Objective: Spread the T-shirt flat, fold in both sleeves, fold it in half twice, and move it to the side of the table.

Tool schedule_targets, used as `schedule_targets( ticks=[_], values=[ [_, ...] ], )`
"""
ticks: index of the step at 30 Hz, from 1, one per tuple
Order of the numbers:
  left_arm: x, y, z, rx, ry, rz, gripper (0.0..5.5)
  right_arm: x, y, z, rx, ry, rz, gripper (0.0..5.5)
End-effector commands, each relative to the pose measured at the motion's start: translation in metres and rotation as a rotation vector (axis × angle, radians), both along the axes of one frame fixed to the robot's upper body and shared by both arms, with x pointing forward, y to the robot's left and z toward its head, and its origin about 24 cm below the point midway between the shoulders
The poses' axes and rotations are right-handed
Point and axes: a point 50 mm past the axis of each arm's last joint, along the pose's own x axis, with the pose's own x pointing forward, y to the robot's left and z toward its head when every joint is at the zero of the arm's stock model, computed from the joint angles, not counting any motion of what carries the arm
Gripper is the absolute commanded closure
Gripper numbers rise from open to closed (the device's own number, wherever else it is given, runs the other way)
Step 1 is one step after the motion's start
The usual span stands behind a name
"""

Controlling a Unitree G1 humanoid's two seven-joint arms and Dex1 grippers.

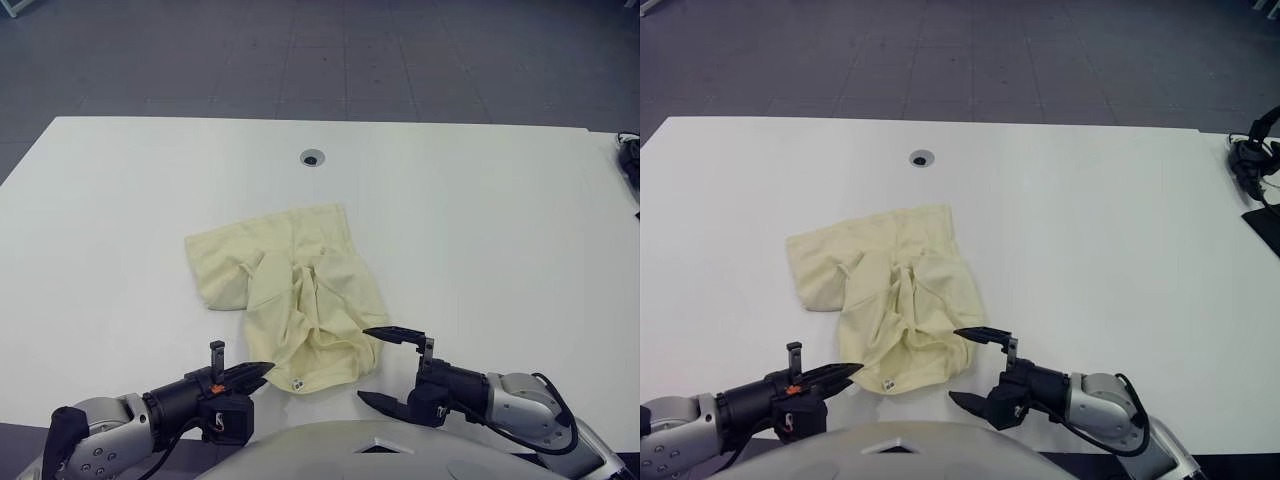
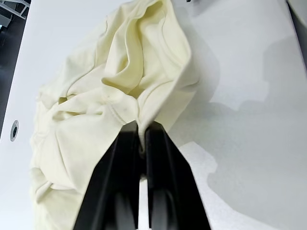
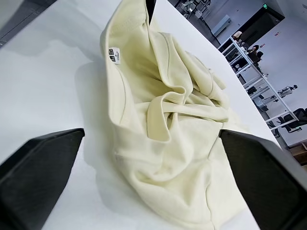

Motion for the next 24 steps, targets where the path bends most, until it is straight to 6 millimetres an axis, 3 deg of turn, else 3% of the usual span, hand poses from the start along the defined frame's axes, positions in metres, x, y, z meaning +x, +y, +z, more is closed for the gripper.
schedule_targets(
  ticks=[1, 11, 24],
  values=[
    [0.000, -0.002, -0.001, 0.000, -0.006, -0.006, 5.50, 0.002, 0.005, -0.002, 0.027, 0.019, -0.059, 1.00],
    [-0.002, -0.007, 0.001, -0.030, -0.001, -0.016, 5.50, 0.006, 0.003, -0.018, 0.013, 0.044, -0.195, 2.75],
    [0.003, -0.003, -0.001, -0.008, -0.035, 0.004, 5.50, 0.004, -0.002, -0.019, 0.010, 0.064, -0.241, 4.84]
  ],
)
